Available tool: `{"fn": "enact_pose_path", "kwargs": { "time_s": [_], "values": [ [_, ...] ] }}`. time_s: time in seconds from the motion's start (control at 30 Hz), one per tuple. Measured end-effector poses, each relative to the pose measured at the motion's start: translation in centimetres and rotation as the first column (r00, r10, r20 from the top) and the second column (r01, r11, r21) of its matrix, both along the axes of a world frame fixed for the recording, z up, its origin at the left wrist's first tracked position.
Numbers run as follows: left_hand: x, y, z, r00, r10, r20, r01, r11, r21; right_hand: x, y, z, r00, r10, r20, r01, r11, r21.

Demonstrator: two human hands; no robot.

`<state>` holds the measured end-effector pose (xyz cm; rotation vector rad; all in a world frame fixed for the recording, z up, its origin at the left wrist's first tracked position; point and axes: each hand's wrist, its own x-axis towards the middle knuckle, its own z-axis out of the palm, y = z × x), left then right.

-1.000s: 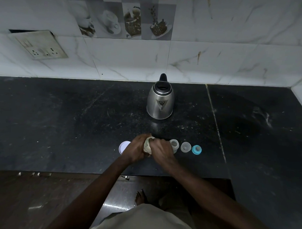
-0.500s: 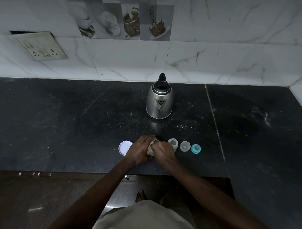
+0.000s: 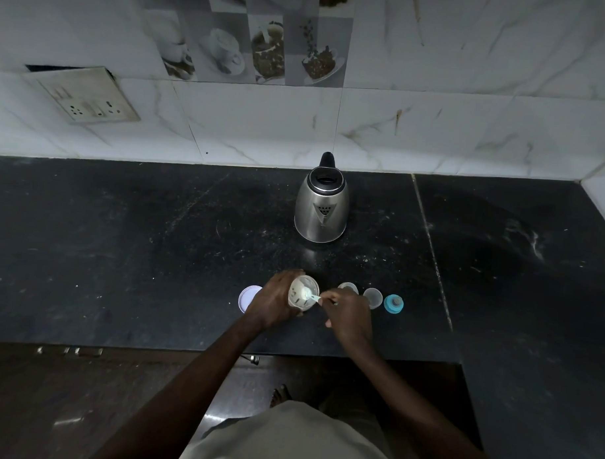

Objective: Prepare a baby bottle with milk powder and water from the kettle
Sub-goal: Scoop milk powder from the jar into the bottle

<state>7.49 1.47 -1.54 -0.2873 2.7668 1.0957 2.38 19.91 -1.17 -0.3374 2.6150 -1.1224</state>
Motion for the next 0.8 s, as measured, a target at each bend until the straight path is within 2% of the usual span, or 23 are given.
{"fn": "enact_pose_path", "kwargs": {
  "time_s": [0.13,0.33,0.43,0.5,0.63,0.7,0.8],
  "values": [
    [0.1,0.1,0.1,1.000,0.014,-0.005,-0.013,1.000,0.004,0.4,0.6,-0.9,0.992,0.088,-0.094,-0.079,0.993,0.091],
    [0.0,0.4,0.3,1.000,0.028,-0.006,-0.027,0.999,0.018,0.5,1.0,-1.7,0.998,0.047,-0.048,-0.046,0.998,0.033],
    [-0.1,0.3,0.3,0.997,0.073,-0.006,-0.073,0.997,0.034,0.1,1.0,-1.4,0.998,-0.041,0.051,0.043,0.998,-0.046],
    [-0.1,0.3,0.3,0.993,0.116,0.001,-0.116,0.991,0.064,-0.4,1.1,-0.9,0.979,-0.092,0.180,0.117,0.983,-0.138],
    [-0.1,0.1,0.4,0.985,0.172,0.030,-0.174,0.980,0.097,-1.3,1.6,0.0,0.831,-0.220,0.511,0.413,0.859,-0.302],
    [0.0,0.0,0.2,0.982,0.184,0.050,-0.188,0.978,0.096,-1.8,2.6,0.4,0.789,-0.252,0.560,0.490,0.809,-0.325],
    [0.1,-0.3,-0.1,0.976,0.204,0.080,-0.212,0.972,0.104,-2.3,4.4,0.7,0.803,-0.313,0.506,0.520,0.782,-0.342]
  ]
}}
